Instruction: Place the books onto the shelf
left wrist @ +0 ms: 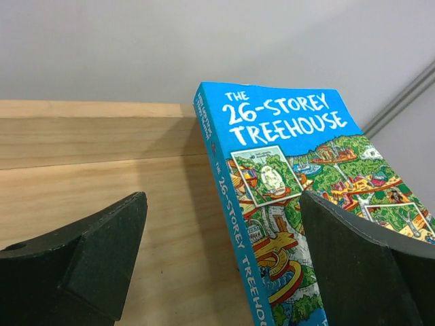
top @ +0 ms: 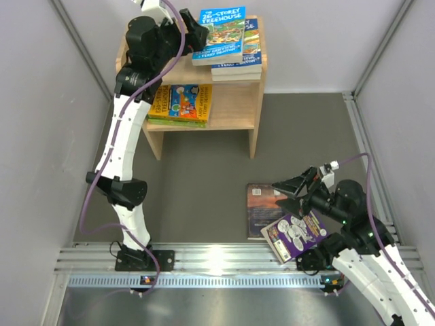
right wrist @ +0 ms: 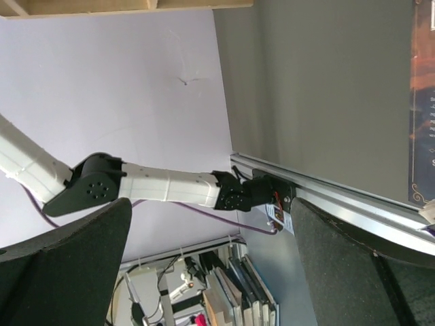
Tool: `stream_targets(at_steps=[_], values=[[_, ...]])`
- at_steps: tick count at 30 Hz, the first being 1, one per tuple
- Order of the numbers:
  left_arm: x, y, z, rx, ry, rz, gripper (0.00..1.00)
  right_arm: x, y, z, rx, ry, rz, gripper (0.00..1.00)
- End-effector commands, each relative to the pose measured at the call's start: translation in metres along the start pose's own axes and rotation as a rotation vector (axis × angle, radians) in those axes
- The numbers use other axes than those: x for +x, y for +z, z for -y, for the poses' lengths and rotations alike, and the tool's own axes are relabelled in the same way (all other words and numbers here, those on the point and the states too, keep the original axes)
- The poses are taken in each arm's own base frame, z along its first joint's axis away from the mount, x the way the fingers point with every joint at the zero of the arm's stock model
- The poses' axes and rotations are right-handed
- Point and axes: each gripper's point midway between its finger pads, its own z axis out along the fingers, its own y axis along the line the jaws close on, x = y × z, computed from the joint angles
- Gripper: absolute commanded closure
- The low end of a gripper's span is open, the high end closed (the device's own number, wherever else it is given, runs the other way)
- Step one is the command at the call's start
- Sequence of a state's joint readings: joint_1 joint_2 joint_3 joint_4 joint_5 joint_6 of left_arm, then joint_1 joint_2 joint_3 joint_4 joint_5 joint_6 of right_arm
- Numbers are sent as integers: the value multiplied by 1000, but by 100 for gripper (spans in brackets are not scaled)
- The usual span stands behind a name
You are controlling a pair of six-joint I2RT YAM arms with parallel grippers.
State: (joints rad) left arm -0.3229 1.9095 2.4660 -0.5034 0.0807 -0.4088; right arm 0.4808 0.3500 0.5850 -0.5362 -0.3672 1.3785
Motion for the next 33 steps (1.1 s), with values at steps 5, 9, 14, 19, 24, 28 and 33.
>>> stream_targets(at_steps=[5, 9, 14, 19, 24, 28, 33], values=[[-17, -8, 5, -34, 100, 63, 1, -8, 7, -11, -68, 23, 22, 0], [3, 5, 20, -2, 127, 28, 1, -9, 10, -6, -62, 31, 25, 0], [14, 12, 60, 132, 116, 25, 1, -10, 12, 0, -58, 43, 30, 0], [25, 23, 81, 200, 50, 15, 1, -11, 12, 4, -56, 55, 29, 0], [33, 28, 93, 217, 38, 19, 1, -14, 13, 8, -55, 62, 27, 0], [31, 29, 95, 213, 22, 33, 1, -16, 14, 10, -56, 68, 25, 0], [19, 23, 97, 207, 7, 60, 1, -19, 17, 11, -54, 57, 18, 0]])
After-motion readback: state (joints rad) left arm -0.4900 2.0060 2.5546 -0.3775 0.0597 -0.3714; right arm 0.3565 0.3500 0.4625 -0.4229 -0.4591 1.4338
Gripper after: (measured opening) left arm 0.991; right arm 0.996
